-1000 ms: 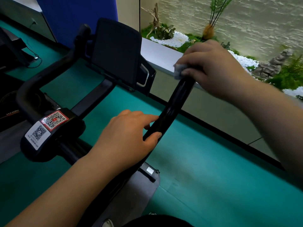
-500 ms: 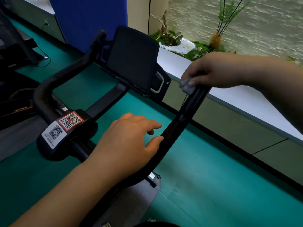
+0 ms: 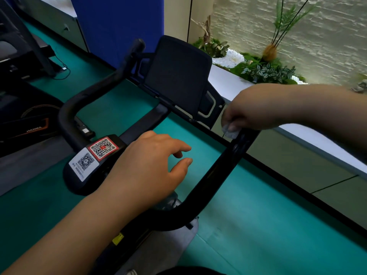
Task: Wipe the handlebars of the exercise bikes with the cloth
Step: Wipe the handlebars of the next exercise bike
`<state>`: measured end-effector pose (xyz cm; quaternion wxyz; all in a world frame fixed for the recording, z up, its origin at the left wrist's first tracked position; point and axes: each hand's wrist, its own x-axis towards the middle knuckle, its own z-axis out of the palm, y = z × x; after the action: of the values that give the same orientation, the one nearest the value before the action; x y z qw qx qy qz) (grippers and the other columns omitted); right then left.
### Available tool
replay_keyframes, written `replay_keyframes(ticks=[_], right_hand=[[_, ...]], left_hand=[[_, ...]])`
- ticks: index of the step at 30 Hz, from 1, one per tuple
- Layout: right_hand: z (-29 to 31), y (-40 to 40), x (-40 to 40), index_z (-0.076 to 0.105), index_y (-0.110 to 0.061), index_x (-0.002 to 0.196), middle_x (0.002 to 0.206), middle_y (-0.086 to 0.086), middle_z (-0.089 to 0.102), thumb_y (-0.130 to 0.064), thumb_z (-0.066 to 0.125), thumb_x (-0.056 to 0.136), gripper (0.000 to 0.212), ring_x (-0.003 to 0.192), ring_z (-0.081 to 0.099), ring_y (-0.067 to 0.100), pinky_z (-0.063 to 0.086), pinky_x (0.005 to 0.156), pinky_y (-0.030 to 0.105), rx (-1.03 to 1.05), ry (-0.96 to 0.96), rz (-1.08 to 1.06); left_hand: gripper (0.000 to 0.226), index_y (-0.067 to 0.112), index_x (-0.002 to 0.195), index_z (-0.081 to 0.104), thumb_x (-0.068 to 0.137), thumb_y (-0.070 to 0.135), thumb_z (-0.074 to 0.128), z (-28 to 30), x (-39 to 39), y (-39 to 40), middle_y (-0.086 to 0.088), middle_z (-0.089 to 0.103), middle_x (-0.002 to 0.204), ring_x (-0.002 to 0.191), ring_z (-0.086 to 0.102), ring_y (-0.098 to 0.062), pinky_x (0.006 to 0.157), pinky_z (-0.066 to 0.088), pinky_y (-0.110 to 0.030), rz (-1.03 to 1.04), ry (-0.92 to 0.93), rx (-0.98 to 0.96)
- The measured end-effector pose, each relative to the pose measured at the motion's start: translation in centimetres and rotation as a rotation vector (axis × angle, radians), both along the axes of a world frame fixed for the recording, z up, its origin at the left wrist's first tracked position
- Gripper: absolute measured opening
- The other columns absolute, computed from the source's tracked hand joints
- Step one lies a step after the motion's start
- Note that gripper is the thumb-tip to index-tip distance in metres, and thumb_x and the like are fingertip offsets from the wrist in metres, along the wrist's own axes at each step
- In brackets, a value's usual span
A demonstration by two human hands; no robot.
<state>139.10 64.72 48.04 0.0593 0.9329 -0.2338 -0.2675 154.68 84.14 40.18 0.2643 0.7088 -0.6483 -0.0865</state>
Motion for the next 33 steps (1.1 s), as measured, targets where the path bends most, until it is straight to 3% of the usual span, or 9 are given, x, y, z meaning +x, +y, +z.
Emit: replay_keyframes(ticks=[5,9,13,21,27,30,33], right_hand=[[1.4,-1.5,-0.2,0.062,-0.034,0.114,0.094,-0.013,0.061,-0.049,0.052,0.091,0.029,0.087,0.057,0.014,0.046,0.085,0.032,0.051,-0.005,-0.12],[-0.1,-0.3,0.2,0.062,-0.036,0.11,0.085,-0.015,0.057,-0.053,0.047,0.092,0.029,0.081,0.053,0.013,0.042,0.076,0.028,-0.09,0.052,0.021],[-2.7,2.2,1.3,0.063,-0.036,0.097,0.085,-0.015,0.063,-0.058,0.045,0.091,0.029,0.08,0.057,0.012,0.043,0.075,0.028,0.031,0.074,0.096],[-2.6,2.3,1.3,0.065,-0.034,0.102,0.095,-0.016,0.067,-0.057,0.046,0.091,0.032,0.088,0.062,0.011,0.048,0.08,0.029,-0.033,0.062,0.082],[-5.6,6.4,3.3,0.063,-0.034,0.108,0.098,-0.012,0.066,-0.05,0.045,0.094,0.027,0.09,0.058,0.014,0.043,0.079,0.027,0.25,0.032,0.043],[-3.9,5.5,3.1,0.062,-0.031,0.103,0.092,-0.014,0.063,-0.047,0.048,0.094,0.023,0.089,0.058,0.013,0.044,0.082,0.029,0.314,0.058,-0.075],[-3.4,5.5,2.8,0.063,-0.029,0.109,0.099,-0.011,0.066,-0.049,0.047,0.094,0.03,0.093,0.06,0.015,0.047,0.088,0.033,0.316,0.045,-0.099]], left_hand=[[0.041,0.038,0.109,0.066,0.079,0.054,0.044,-0.1,1.0,0.3,0.022,0.062,0.089,0.087,0.045,-0.005,0.078,0.044,-0.027,0.012,-0.009,0.007],[0.042,0.038,0.111,0.065,0.079,0.054,0.044,-0.1,1.5,0.6,0.023,0.062,0.091,0.09,0.046,-0.005,0.079,0.045,-0.028,0.026,-0.011,0.032],[0.041,0.037,0.11,0.066,0.079,0.053,0.044,0.0,1.8,0.7,0.022,0.062,0.09,0.089,0.046,-0.005,0.079,0.046,-0.029,0.02,-0.007,0.028],[0.039,0.034,0.109,0.067,0.08,0.051,0.046,0.2,3.4,1.4,0.02,0.062,0.089,0.089,0.05,-0.008,0.079,0.045,-0.029,0.053,0.013,-0.012],[0.027,0.034,0.11,0.067,0.087,0.043,0.056,0.2,4.0,2.1,0.023,0.056,0.083,0.089,0.045,-0.006,0.082,0.045,-0.031,0.038,0.021,-0.018],[0.03,0.035,0.108,0.067,0.087,0.048,0.051,0.3,4.8,2.4,0.022,0.06,0.088,0.093,0.049,-0.006,0.083,0.047,-0.032,0.052,0.002,-0.025],[0.025,0.035,0.106,0.067,0.086,0.043,0.055,0.4,5.5,2.6,0.022,0.061,0.088,0.092,0.051,-0.007,0.082,0.048,-0.034,0.071,0.013,-0.042]])
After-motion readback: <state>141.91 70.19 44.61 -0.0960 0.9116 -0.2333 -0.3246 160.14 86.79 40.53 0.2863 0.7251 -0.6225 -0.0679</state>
